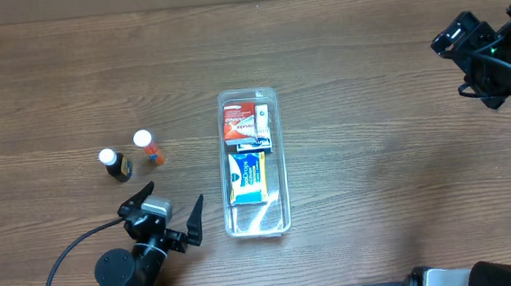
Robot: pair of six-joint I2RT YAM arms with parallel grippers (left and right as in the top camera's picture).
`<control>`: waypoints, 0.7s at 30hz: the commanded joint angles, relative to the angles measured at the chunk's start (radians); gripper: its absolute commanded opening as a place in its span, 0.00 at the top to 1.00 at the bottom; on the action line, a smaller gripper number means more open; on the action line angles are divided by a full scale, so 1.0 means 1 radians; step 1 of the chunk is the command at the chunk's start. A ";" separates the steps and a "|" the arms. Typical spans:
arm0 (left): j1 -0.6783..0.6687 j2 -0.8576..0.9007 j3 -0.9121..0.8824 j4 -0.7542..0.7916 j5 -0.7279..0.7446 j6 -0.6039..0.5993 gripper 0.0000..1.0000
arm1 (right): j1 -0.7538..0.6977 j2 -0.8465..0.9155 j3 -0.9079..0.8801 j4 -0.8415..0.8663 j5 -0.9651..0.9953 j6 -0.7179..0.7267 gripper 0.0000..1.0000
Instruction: Pack container
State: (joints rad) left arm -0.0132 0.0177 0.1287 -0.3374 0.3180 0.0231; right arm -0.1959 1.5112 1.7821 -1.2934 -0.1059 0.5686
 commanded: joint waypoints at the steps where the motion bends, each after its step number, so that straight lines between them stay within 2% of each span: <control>1: 0.006 0.024 0.154 -0.010 -0.098 -0.159 0.00 | -0.002 -0.004 0.006 0.004 -0.023 0.001 0.00; 3: 0.006 0.088 0.287 -0.053 -0.187 -0.159 0.00 | -0.002 -0.004 0.006 0.004 -0.023 0.001 0.00; 6: 0.007 0.279 0.541 -0.224 -0.330 -0.196 0.00 | -0.002 -0.004 0.006 0.004 -0.023 0.001 0.00; 12: 0.007 0.904 1.145 -0.663 -0.359 -0.077 0.00 | -0.002 -0.004 0.006 0.004 -0.023 0.001 0.00; 15: 0.007 1.146 1.378 -0.771 -0.373 -0.051 0.00 | -0.002 -0.004 0.006 0.004 -0.023 0.001 0.00; 18: 0.007 1.320 1.494 -0.844 -0.367 -0.080 0.00 | -0.002 -0.004 0.006 0.004 -0.023 0.001 0.00; 21: 0.009 1.442 1.512 -0.866 -0.387 -0.126 0.00 | -0.002 -0.004 0.006 0.004 -0.023 0.001 0.00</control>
State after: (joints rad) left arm -0.0120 1.3499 1.5936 -1.1816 -0.0368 -0.0719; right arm -0.1959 1.5112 1.7798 -1.2945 -0.1268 0.5694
